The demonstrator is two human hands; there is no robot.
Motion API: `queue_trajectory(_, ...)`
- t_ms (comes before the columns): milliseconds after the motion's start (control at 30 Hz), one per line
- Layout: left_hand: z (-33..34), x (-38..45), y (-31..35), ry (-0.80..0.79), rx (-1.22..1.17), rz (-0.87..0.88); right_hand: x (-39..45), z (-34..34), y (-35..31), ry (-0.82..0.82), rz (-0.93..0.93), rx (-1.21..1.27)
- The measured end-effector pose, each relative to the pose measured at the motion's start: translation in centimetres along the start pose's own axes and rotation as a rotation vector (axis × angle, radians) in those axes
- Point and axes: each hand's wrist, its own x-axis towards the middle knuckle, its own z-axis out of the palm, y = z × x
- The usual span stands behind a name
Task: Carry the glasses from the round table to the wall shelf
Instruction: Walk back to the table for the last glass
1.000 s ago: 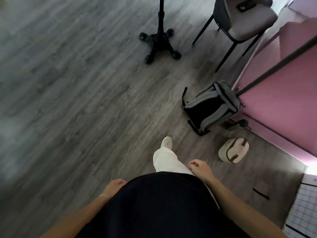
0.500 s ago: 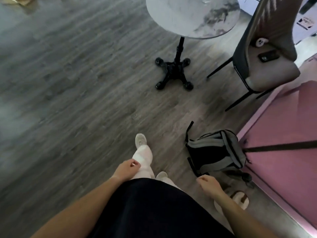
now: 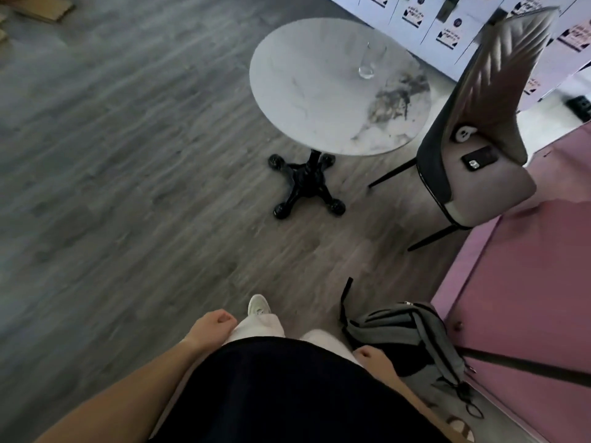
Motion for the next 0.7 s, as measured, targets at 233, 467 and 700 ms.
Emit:
queue_trajectory(233,-6.6,5.0,3.0,-0.069,0.1,-0.025,3.4,-7.1,-11.4,0.162,-0.058,0.239)
queue_trajectory(467,-13.8,11.6,14.2,-0.002,0.056,0.099,8.0,-15.0,-20.1,0.104,-0.154,0.121)
queue_trajectory(700,-22.1,17.7,35.1,0.44,-0.009,0.425,14.2,-30.0,-30.9,0.287,-0.304,0.14)
